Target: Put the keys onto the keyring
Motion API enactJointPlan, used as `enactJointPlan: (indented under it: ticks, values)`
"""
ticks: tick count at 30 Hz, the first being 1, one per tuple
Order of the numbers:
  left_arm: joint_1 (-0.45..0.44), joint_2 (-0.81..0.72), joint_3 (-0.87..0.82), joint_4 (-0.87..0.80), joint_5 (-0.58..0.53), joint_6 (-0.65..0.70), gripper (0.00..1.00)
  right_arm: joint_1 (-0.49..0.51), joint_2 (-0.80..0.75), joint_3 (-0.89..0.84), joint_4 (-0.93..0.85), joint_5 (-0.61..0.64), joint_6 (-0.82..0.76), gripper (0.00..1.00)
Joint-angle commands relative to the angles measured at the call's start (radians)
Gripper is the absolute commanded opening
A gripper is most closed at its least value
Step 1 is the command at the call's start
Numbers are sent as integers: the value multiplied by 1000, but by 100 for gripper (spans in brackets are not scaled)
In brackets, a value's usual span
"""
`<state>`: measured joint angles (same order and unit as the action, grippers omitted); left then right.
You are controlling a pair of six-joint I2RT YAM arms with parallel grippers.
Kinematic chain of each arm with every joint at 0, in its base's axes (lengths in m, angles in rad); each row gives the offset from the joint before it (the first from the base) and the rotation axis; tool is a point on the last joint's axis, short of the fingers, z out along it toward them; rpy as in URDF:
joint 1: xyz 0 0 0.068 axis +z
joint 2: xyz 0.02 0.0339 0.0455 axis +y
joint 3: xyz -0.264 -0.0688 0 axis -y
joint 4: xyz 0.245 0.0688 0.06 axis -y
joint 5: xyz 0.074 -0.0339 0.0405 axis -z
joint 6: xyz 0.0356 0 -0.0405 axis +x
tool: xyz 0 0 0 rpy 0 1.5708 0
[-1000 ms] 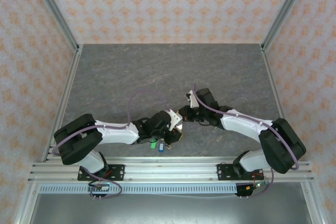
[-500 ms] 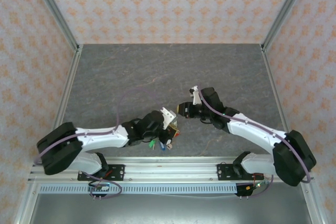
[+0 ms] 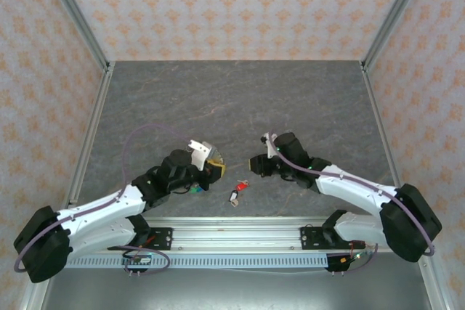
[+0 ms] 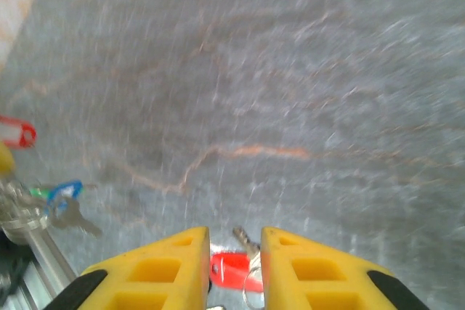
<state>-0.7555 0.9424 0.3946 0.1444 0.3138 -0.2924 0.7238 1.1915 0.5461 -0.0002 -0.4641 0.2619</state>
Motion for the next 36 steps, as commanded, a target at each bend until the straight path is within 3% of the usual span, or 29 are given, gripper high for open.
enactJointPlan:
  ticks: [1,7,11,27,36]
  values:
    - [25,-37,-13,14,61,-23,4,51,56,20,-54,-4,-89,24]
    - [47,-23,-2,-5,77,-18,4,135,156,45,-58,43,-112,24]
    - [48,0,15,-24,82,-8,5,138,202,78,-115,108,-113,27]
    - [47,46,22,7,106,-15,5,139,283,109,-138,91,-94,25]
    - [46,94,36,34,142,-22,5,140,241,103,-125,160,-93,6]
